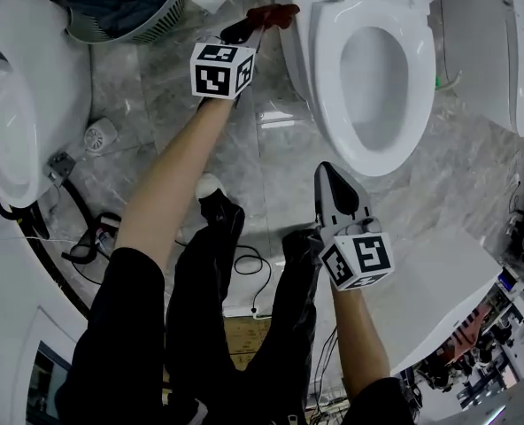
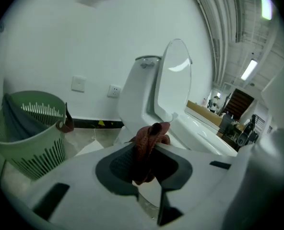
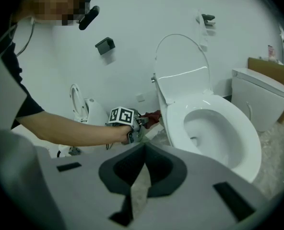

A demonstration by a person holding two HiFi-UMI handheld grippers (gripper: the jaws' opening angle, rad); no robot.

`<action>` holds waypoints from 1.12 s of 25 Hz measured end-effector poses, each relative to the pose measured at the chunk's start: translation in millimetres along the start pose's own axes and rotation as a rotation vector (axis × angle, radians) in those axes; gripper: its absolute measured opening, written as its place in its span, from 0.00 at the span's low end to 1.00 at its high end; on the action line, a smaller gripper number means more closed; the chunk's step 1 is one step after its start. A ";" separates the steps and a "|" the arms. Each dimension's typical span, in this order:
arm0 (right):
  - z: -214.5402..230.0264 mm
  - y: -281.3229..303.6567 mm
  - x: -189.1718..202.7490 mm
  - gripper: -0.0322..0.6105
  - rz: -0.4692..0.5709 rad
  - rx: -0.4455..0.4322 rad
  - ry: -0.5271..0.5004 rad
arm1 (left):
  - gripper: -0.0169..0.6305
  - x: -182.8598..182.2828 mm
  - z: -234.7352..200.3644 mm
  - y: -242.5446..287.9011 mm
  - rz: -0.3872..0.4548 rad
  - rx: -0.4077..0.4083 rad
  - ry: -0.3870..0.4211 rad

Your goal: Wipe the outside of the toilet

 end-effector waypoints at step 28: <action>26.3 -25.2 58.3 0.05 -0.045 -0.036 0.050 | 0.12 70.1 122.3 -8.4 -0.028 0.254 0.316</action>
Point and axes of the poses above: the fingertips, and each gripper's own axes: y forward along the fingers, z to its right, x out of its underside, the point moved 3 cm from there along -y, backward along the fingers, and after that the axes turned 6 degrees about y, right-handed, at the moved point
